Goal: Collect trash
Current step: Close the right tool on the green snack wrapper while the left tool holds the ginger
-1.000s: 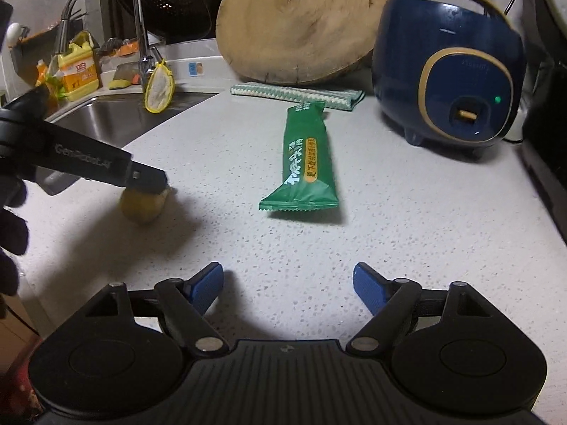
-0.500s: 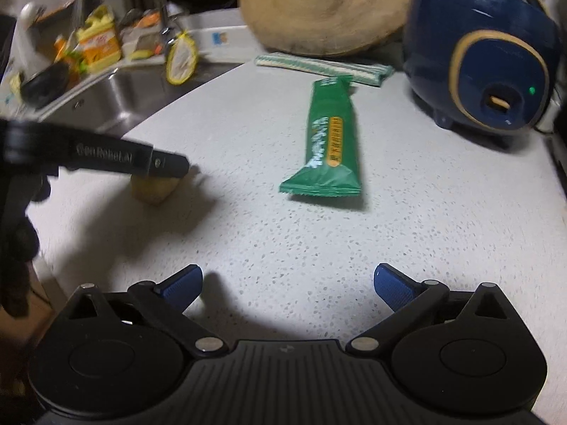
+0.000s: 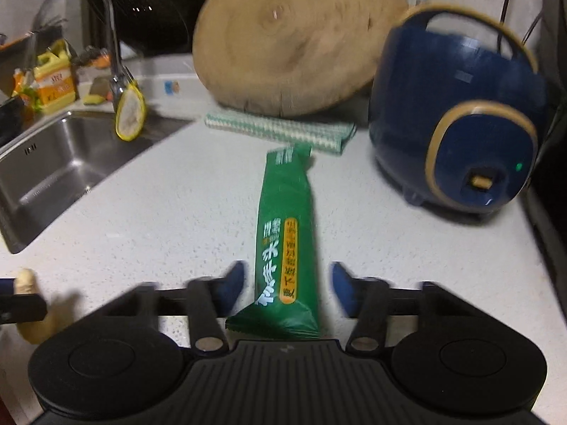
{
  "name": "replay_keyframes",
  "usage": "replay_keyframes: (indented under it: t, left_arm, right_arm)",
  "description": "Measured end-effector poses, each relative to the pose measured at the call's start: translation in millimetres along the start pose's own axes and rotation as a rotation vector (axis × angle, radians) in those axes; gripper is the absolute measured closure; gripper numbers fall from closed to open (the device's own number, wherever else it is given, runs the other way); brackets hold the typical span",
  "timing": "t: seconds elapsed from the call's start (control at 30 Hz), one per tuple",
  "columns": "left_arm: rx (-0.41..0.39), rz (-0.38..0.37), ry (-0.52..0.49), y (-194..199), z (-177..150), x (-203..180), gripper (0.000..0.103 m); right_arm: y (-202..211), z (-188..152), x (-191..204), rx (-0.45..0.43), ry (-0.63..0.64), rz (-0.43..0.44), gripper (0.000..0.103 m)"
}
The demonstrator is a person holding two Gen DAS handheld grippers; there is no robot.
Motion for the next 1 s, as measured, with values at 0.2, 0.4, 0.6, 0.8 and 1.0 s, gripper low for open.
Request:
replay_keyframes:
  t: [0.2,0.4,0.6,0.8,1.0]
  left_arm:
    - [-0.001,-0.018,0.001,-2,1,4,0.066]
    - [0.001,-0.035,-0.007,-8,4,5,0.066]
    - [-0.004,-0.054,-0.005,-15,4,6,0.065]
    - [0.027,-0.077,-0.029,-21,2,4,0.059]
    - [0.035,-0.088,-0.03,-20,1,4,0.057]
  right_arm:
    - [30,-25,6,0.051,-0.076,0.133,0.084]
    - [74,-61,23,0.077,-0.037,0.166,0.084]
    - [91,-71,38,0.021,0.052,0.093,0.059]
    - [80,-59,46,-0.041,0.096,-0.002,0.043]
    - [48,-39,49,-0.05,0.115,-0.037,0.032]
Point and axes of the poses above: each gripper's, at about its wrist camera, not at the fingertips, and y roughly against the way its jaws point, x to its left, z to its top, the point moved 1 cm from there along -y, roughly the way its jaws point, and after that the axes turned 3 degrees about -z, right-handed, at the moved point
